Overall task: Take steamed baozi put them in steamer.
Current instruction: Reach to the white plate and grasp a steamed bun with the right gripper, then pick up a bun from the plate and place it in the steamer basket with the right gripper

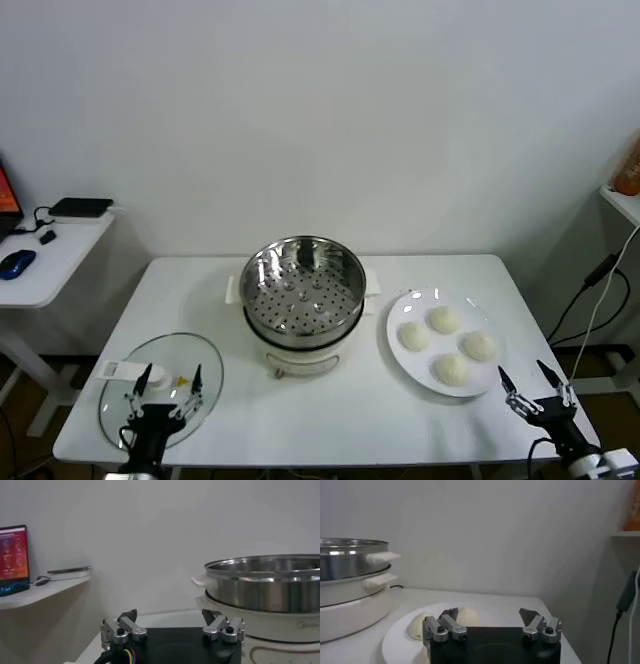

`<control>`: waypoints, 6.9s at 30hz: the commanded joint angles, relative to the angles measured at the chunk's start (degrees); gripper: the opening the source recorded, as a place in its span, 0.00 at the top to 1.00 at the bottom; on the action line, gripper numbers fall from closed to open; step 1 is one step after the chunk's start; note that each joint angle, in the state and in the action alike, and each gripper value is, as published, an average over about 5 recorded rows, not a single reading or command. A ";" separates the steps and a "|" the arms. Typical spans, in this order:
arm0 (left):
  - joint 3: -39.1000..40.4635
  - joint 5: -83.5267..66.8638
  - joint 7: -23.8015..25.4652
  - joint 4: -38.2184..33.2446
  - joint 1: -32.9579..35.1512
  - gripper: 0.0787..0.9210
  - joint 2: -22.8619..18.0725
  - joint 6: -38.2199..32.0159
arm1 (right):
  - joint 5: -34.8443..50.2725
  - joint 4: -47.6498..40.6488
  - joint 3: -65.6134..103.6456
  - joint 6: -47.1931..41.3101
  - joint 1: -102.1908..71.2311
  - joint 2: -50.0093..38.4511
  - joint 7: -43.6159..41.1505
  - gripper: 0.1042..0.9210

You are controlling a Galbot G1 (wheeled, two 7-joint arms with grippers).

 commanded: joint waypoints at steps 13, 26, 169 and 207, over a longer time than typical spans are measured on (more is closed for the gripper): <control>1.19 1.21 -0.13 -0.57 -1.62 0.12 -0.37 0.71 | -5.58 -2.68 -21.03 -22.41 37.72 -23.52 -12.34 0.12; 1.29 0.68 -0.02 0.62 -2.15 0.12 -0.11 0.39 | -13.86 -20.52 -52.80 -23.60 73.57 -33.66 -44.28 0.12; 0.08 0.97 -0.31 -0.37 -0.63 0.12 1.42 0.70 | -19.24 -44.61 -118.56 4.41 138.48 15.92 -55.47 0.42; -1.00 2.80 -0.59 0.45 -0.71 0.12 1.30 0.32 | -45.99 -63.61 -104.08 14.71 118.13 31.16 -55.31 0.35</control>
